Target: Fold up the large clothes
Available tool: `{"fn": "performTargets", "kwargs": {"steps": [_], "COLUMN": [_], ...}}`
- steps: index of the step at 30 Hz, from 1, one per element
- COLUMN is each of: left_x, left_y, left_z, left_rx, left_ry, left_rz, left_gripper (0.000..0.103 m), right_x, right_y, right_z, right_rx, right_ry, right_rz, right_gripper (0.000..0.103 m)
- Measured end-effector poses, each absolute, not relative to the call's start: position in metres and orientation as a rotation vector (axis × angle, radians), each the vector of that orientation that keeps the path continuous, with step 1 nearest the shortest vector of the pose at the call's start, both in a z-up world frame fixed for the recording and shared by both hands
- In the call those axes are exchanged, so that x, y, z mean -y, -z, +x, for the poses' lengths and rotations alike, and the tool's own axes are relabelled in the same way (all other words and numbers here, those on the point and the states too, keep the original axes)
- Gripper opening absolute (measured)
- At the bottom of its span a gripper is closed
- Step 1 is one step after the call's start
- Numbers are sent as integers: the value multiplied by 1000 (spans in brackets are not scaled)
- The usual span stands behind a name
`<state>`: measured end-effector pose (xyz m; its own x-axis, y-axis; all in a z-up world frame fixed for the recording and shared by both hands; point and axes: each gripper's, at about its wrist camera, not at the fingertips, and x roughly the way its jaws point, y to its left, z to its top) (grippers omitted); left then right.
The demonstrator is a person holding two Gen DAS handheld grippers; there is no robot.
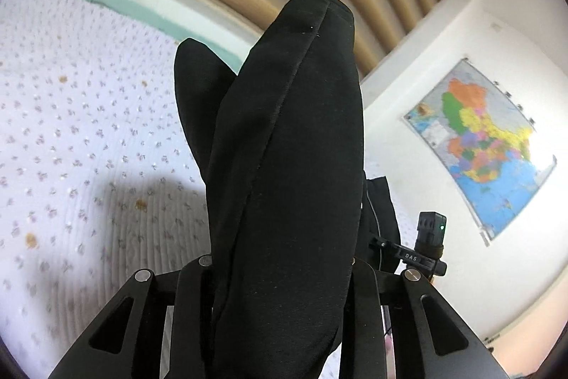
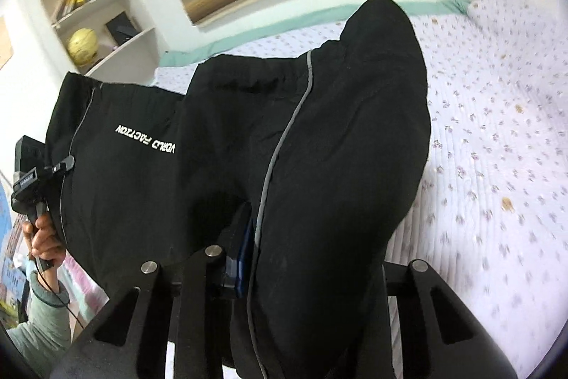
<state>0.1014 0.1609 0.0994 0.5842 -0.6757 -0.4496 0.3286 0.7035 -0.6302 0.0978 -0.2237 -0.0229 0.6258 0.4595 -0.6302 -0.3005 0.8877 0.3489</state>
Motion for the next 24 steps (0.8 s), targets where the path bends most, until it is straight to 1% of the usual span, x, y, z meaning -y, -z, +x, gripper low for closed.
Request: {"fn": "performTargets", "kwargs": {"steps": [3,7,9,13,15,16,18,19,21,22,24], "left_x": [-177,-184,-190,-206,-226,-238,-258,-268,-284,-291,-303], "left_y": [-108,-90,-68,-2,28,45,73,85,93,89,72], "left_z": [72,51,51,62,69,72,77,77,71,67,52], "left_rx": [-743,-797,-843,-974,-1008,-1027,-1064,-1083,-1081,-1069,-1026], "left_ry": [621,603,584,504,447,456,472,468,433,439,403], "left_rz": [-542,-555,-593,-657,-712,-775,-872,-904,-920,-923,-890], "left_gripper": [31,31,31,32,37,39,51,53,55,55,55], "right_x": [222,217,216,218,233,240,262,270,280,289,292], "right_y": [16,25,45,91,109,114,130,134,134,132,118], "right_z": [69,47,47,60,62,64,71,71,66,60,53], "right_rx": [-819,-879,-933,-1026,-1035,-1039,-1053,-1058,-1053,-1046,-1021], "right_ry": [-435,-418,-408,-352,-318,-324,-337,-326,-283,-267,-190], "right_rz": [243,228,247,279,317,354,462,487,481,466,396], "right_gripper": [36,36,36,36,37,38,44,48,59,60,61]}}
